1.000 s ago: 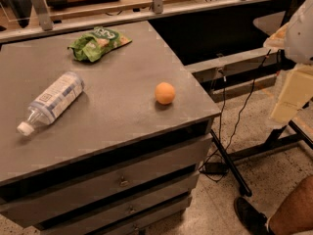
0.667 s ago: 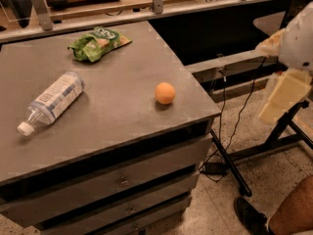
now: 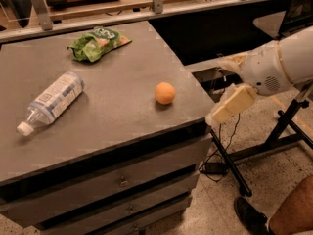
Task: Move orange near green rice chip bag
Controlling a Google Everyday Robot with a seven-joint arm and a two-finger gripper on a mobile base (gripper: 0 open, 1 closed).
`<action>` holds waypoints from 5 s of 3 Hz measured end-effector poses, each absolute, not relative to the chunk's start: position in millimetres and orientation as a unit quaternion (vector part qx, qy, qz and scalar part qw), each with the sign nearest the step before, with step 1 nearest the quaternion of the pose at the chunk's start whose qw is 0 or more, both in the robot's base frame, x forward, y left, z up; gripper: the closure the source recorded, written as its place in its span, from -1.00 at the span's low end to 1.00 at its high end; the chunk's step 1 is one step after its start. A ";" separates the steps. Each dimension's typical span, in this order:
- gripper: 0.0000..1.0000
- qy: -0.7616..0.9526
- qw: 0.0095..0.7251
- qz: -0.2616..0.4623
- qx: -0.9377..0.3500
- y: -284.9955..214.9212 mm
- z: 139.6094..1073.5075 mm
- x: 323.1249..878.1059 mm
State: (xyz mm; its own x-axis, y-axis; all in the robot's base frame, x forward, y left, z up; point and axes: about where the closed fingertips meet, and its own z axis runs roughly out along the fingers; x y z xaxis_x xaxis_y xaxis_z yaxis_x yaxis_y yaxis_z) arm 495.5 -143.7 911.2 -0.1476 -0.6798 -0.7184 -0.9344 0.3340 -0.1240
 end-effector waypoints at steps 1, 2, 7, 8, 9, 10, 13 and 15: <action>-1.00 0.703 0.396 0.229 -0.545 -110.4 905.9 510.7; -1.00 0.698 0.399 0.235 -0.546 -104.9 906.2 511.2; -1.00 0.610 0.457 0.320 -0.564 -54.3 858.3 565.7; -0.36 0.593 0.441 0.349 -0.576 -37.2 842.8 569.9; 0.11 0.588 0.432 0.358 -0.583 -31.6 837.1 570.3; 0.59 0.581 0.449 0.340 -0.588 -15.1 857.0 589.5; 1.00 0.666 0.507 0.248 -0.487 6.4 865.8 728.2; 1.00 0.683 0.513 0.236 -0.463 56.9 858.5 798.9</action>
Offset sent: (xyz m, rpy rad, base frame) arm 0.0143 0.0312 -0.0050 0.1255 -0.0276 0.0479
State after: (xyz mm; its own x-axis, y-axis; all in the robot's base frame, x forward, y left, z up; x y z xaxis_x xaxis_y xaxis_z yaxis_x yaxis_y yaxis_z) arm 798.9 56.9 858.5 -0.0437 -0.3907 -0.9195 -0.8749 0.4593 -0.1536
